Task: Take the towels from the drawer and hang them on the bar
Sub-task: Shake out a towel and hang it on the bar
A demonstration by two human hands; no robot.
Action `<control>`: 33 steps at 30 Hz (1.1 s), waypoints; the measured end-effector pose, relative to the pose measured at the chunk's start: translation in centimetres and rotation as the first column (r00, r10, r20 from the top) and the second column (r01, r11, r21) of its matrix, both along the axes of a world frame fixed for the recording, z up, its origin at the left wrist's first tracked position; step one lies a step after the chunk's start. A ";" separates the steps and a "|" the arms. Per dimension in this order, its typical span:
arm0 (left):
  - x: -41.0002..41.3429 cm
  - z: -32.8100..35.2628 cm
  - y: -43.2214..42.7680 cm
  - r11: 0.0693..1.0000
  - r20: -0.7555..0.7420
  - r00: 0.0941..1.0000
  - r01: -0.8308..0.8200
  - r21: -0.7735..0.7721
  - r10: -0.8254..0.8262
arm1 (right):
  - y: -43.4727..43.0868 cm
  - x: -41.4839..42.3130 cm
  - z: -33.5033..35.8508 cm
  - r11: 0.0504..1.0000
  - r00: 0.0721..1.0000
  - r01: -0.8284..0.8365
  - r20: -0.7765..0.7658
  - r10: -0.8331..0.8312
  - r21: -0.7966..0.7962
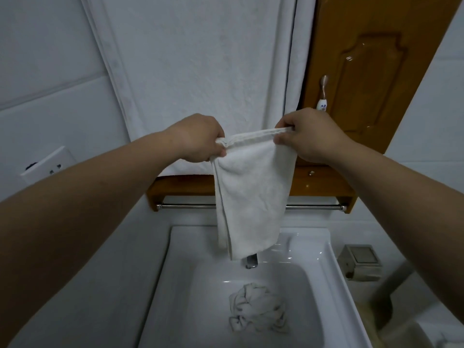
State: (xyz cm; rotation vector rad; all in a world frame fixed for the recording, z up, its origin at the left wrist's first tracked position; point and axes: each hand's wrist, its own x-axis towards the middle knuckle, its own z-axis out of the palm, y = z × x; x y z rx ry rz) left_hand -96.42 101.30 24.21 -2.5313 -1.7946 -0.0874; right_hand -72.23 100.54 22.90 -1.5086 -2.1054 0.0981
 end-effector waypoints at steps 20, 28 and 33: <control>2.9 -3.1 -2.0 0.981 -0.005 0.985 0.172 0.087 -0.172 | -2.2 2.5 -1.2 0.988 0.987 0.156 0.051 -0.155 -0.002; 3.9 -3.0 -1.8 0.985 0.082 0.988 0.118 0.122 -0.129 | -3.5 3.8 0.0 0.979 0.990 0.138 0.001 -0.139 -0.148; 5.2 -4.3 -2.6 0.979 0.067 0.983 0.161 0.125 -0.170 | -4.2 4.2 -1.5 0.957 0.981 0.189 0.082 -0.175 -0.218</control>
